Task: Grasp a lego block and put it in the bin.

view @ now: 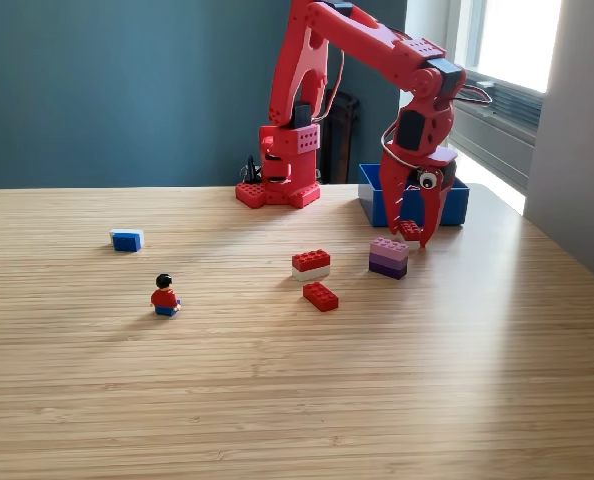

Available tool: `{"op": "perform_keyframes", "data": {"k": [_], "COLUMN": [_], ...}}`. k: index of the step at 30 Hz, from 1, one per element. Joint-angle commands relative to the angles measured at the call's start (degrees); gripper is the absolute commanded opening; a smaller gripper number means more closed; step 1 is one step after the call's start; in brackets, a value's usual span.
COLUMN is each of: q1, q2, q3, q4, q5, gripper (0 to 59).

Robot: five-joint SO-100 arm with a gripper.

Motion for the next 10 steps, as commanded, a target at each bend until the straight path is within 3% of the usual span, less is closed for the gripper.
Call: {"op": "perform_keyframes", "data": {"k": [1,10], "q1": [-0.3,0.4], "q2": [-0.6,-0.7], "q3": [1.6,-3.3], "q4": [1.2,1.3], "q5": [-0.3,4.1], "gripper": [0.3,0.1]}}
